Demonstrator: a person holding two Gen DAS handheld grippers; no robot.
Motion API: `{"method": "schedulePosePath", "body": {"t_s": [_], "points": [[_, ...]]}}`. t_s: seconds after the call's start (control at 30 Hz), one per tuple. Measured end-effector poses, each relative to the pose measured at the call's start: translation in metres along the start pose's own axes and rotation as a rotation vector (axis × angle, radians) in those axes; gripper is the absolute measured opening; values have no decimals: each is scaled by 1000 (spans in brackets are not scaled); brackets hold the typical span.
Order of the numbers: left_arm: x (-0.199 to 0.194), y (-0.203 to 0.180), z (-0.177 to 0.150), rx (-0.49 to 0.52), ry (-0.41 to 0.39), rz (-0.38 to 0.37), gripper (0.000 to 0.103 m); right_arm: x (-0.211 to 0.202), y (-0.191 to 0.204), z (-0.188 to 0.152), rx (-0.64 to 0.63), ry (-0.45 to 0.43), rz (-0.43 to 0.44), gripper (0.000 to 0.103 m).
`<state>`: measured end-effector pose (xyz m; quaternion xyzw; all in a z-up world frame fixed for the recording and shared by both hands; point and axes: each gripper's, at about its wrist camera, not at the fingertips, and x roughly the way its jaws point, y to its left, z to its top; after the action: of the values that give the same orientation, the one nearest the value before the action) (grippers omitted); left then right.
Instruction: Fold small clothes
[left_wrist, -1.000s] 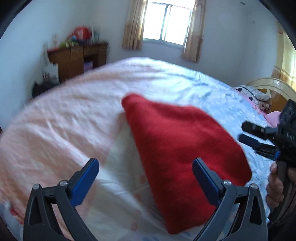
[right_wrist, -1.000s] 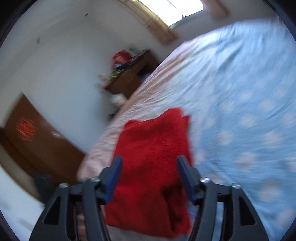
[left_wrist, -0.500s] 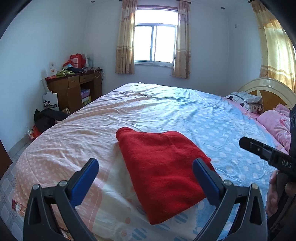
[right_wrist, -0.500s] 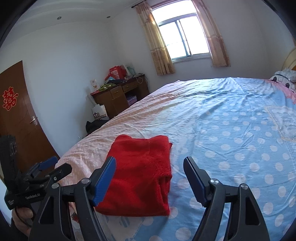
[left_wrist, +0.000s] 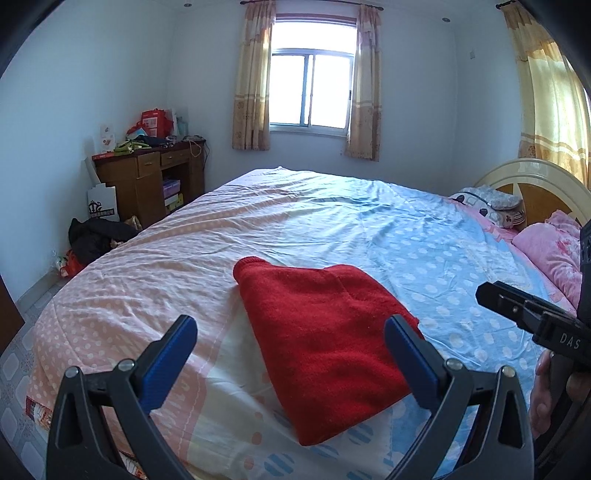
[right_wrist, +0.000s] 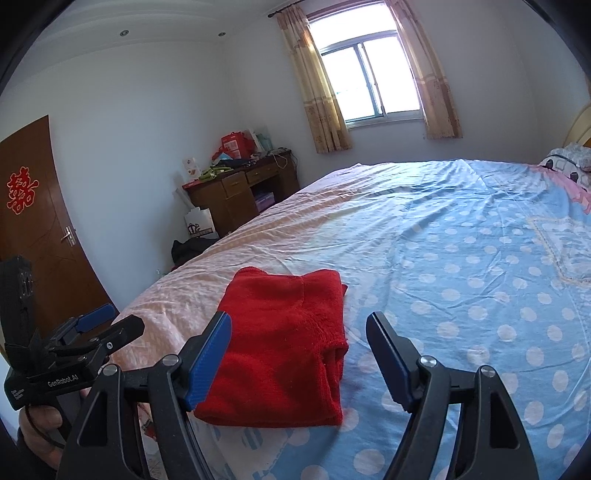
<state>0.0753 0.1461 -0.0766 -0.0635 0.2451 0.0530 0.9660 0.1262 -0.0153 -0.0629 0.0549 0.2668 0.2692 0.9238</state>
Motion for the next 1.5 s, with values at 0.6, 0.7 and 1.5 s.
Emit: {"method": "schedulePosePath", "body": {"t_s": [0.6,0.7,1.5], "points": [[0,-2,1,0,0,0,103,2,2,-5,-2,10,0,76],[0,-4,1,5,1,-2,103,1,3,-5,-5,7,0,76],[-9,-12,5,61,-37,27,103,-13,6,-2,-21,-65,-12,76]]}}
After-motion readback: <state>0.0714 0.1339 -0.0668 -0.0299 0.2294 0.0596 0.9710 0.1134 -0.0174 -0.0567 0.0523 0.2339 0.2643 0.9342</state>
